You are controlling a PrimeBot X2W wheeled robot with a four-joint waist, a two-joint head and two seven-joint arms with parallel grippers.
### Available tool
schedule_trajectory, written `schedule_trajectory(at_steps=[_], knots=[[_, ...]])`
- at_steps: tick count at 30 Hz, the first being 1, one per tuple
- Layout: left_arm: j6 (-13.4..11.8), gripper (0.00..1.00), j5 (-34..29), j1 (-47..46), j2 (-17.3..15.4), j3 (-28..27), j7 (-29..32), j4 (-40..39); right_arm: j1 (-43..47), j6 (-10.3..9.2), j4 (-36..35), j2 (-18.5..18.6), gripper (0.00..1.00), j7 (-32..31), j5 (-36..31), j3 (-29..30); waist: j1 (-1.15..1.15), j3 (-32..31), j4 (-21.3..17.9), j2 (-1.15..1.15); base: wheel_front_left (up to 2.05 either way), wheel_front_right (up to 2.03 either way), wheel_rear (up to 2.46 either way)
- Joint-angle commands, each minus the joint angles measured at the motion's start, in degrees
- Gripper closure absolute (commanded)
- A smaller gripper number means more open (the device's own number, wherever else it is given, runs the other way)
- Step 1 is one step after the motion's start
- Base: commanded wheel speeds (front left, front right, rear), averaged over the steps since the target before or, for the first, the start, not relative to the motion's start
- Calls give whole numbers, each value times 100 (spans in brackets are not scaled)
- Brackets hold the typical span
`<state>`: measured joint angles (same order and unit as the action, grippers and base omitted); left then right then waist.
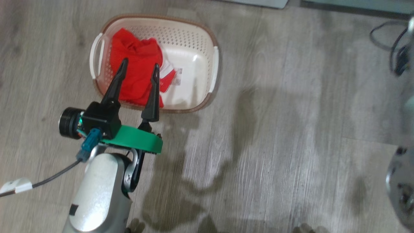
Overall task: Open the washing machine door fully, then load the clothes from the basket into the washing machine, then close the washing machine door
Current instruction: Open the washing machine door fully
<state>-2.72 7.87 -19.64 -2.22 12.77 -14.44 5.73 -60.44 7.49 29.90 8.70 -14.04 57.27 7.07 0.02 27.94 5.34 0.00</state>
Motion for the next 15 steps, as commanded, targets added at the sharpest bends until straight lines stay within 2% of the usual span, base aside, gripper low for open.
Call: schedule_trajectory(at_steps=[1,7,15], knots=[[-23,0,65,-121,-65,-159,-56,-218,-424,0,-7,-22,100,-173,94,26,-2,198,183,0,0,0,0],[-45,0,164,-211,-65,-117,-56,-236,-1482,0,971,-20,100,-763,225,341,-2,412,376,0,0,0,0],[-62,0,244,-339,-65,-42,-56,-314,-2494,0,1688,-4,100,-1177,155,478,-2,692,606,0,0,0,0]])
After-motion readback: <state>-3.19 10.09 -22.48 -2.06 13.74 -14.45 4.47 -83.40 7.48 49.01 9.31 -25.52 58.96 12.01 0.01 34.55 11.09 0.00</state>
